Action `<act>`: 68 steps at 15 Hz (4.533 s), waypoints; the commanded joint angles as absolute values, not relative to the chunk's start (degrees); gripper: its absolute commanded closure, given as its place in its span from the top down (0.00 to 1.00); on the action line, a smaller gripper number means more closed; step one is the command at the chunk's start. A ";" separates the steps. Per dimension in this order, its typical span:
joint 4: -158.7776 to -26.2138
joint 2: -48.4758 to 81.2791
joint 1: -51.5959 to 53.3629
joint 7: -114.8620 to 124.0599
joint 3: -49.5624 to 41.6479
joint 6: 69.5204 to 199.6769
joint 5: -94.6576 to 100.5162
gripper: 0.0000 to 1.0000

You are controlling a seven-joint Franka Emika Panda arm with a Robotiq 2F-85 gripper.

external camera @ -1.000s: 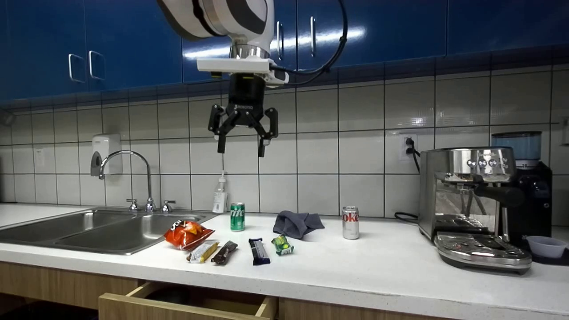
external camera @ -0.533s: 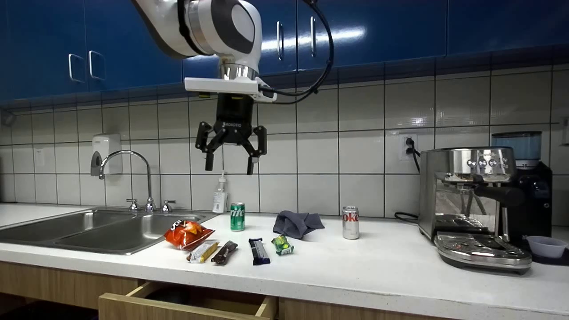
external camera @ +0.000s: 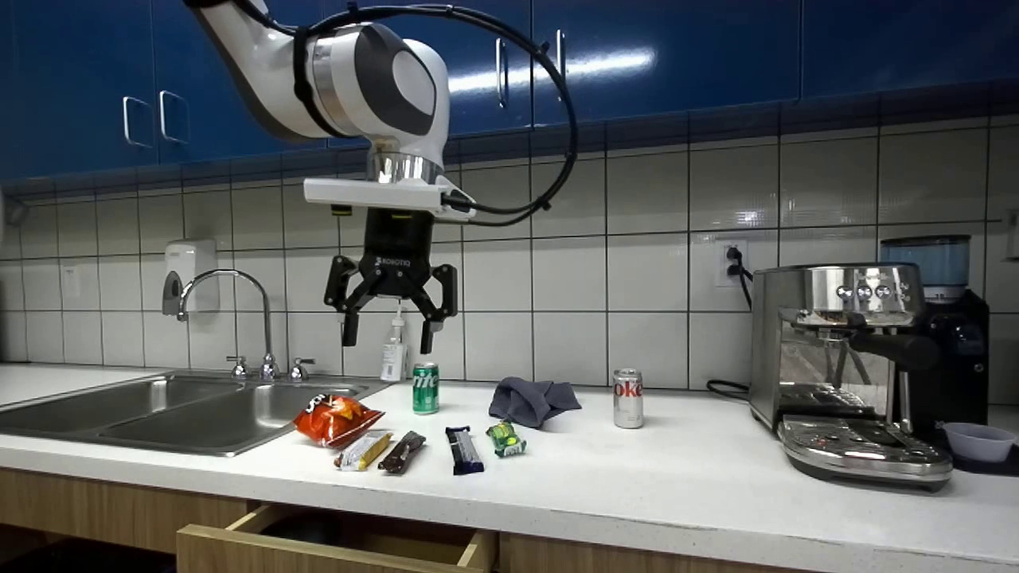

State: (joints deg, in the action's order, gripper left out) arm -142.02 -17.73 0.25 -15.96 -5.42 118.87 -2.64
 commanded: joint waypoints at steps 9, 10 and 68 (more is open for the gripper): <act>-152.33 -14.51 0.93 -14.01 -2.78 138.57 -2.05 1.00; -153.10 -13.55 1.01 -13.68 -2.63 141.30 -2.02 1.00; -150.68 19.83 4.37 0.21 -1.08 169.97 -0.75 1.00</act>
State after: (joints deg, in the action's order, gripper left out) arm -146.73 22.14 3.17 -2.30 0.58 170.02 -2.50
